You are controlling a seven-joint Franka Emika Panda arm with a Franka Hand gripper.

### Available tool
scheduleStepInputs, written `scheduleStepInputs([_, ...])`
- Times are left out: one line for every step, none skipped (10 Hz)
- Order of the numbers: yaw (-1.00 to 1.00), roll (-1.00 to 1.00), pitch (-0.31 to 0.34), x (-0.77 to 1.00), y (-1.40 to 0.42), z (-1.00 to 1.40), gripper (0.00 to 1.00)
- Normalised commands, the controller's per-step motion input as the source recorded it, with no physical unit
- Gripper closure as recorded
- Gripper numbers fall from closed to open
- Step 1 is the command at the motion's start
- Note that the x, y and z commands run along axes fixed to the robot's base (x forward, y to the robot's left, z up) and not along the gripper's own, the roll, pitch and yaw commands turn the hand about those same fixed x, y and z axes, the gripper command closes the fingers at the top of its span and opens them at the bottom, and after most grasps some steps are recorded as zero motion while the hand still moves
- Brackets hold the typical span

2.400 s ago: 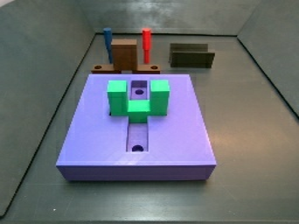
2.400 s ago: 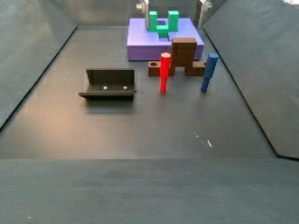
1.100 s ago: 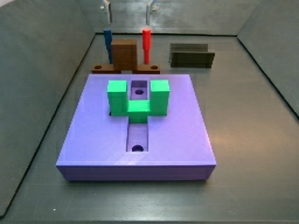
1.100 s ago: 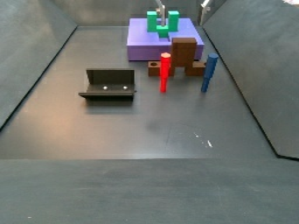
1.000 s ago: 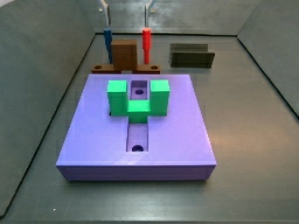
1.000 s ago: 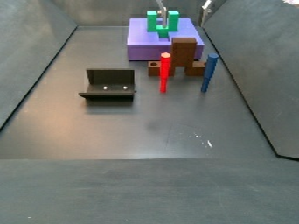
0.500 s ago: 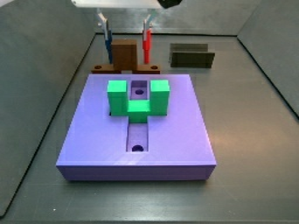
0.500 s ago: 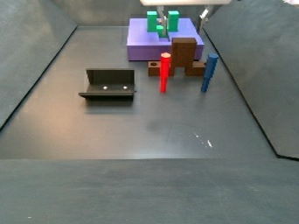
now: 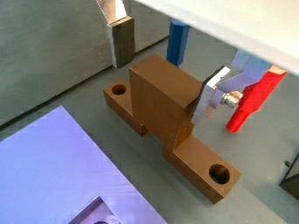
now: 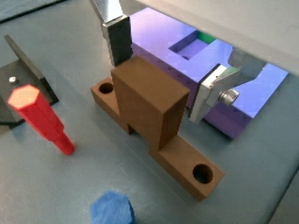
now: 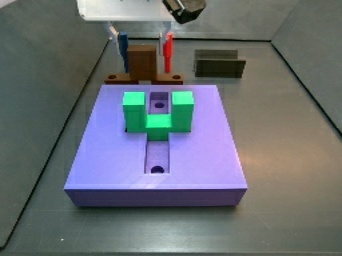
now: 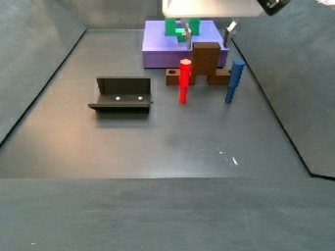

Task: Pick up the brown object. Move up. Move to above the board. Insert the brown object.
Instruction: Pick up the brown object.

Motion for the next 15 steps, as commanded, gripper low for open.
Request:
scheduleStepInputs([0.07, 0.04, -0.084, -0.01, 0.03, -0.29, 0.00])
scheduleStepInputs([0.08, 0.06, -0.089, -0.02, 0.03, -0.31, 0.00])
scheduleStepInputs([0.09, 0.05, -0.086, -0.01, 0.01, -0.31, 0.00])
scheduleStepInputs([0.05, 0.06, -0.079, 0.00, 0.07, -0.30, 0.00])
scheduleStepInputs([0.05, 0.06, -0.073, -0.01, 0.00, -0.22, 0.00])
scheduleStepInputs([0.00, 0.03, -0.053, 0.00, 0.01, -0.20, 0.00])
scheduleStepInputs([0.00, 0.01, -0.030, 0.00, 0.07, -0.14, 0.00])
scheduleStepInputs([0.00, 0.02, -0.001, 0.00, 0.00, -0.04, 0.00])
scheduleStepInputs([0.00, 0.00, 0.000, 0.00, 0.06, 0.00, 0.00])
scheduleStepInputs([0.00, 0.01, 0.000, 0.00, 0.00, 0.00, 0.00])
scheduleStepInputs([0.00, 0.03, 0.000, 0.00, 0.00, 0.00, 0.00])
scheduleStepInputs([0.00, 0.00, 0.000, 0.00, 0.00, 0.00, 0.00])
scheduleStepInputs([0.00, 0.00, 0.000, 0.00, 0.00, 0.00, 1.00])
scheduleStepInputs([0.00, 0.00, 0.000, 0.00, 0.00, 0.00, 1.00])
scheduleStepInputs([0.00, 0.00, 0.000, 0.00, 0.00, 0.00, 1.00])
